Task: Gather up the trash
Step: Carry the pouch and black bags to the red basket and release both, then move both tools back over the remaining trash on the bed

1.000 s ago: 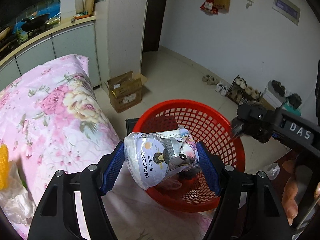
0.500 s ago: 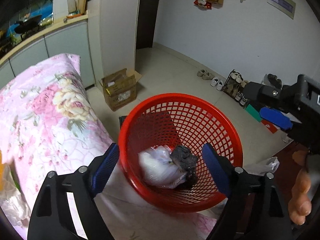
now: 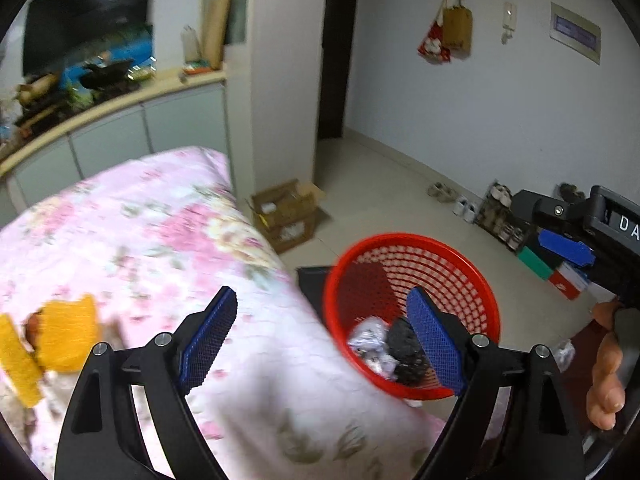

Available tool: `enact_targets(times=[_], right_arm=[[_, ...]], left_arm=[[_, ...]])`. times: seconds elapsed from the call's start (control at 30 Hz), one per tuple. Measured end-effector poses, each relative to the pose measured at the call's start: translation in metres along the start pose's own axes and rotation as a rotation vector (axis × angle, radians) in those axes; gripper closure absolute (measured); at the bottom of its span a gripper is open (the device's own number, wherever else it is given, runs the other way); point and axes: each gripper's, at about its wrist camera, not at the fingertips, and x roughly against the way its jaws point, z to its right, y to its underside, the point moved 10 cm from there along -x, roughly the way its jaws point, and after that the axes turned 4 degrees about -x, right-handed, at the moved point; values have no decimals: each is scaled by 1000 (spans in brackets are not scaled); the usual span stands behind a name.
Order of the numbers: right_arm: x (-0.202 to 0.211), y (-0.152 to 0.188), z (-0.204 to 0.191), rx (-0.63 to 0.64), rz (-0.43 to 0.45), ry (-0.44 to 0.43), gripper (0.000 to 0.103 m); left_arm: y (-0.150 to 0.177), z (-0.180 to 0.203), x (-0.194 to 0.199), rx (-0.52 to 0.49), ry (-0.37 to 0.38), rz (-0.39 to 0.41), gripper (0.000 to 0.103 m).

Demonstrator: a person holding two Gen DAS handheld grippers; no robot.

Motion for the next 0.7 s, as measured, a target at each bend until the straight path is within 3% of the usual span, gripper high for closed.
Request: enact_targets(times=[0.4, 0.7], right_arm=[[22, 19, -60, 141, 13, -114, 30], [26, 48, -99, 217, -46, -191, 29]], left_arm=[[2, -59, 57, 49, -163, 93, 19], [33, -107, 94, 164, -198, 93, 19]])
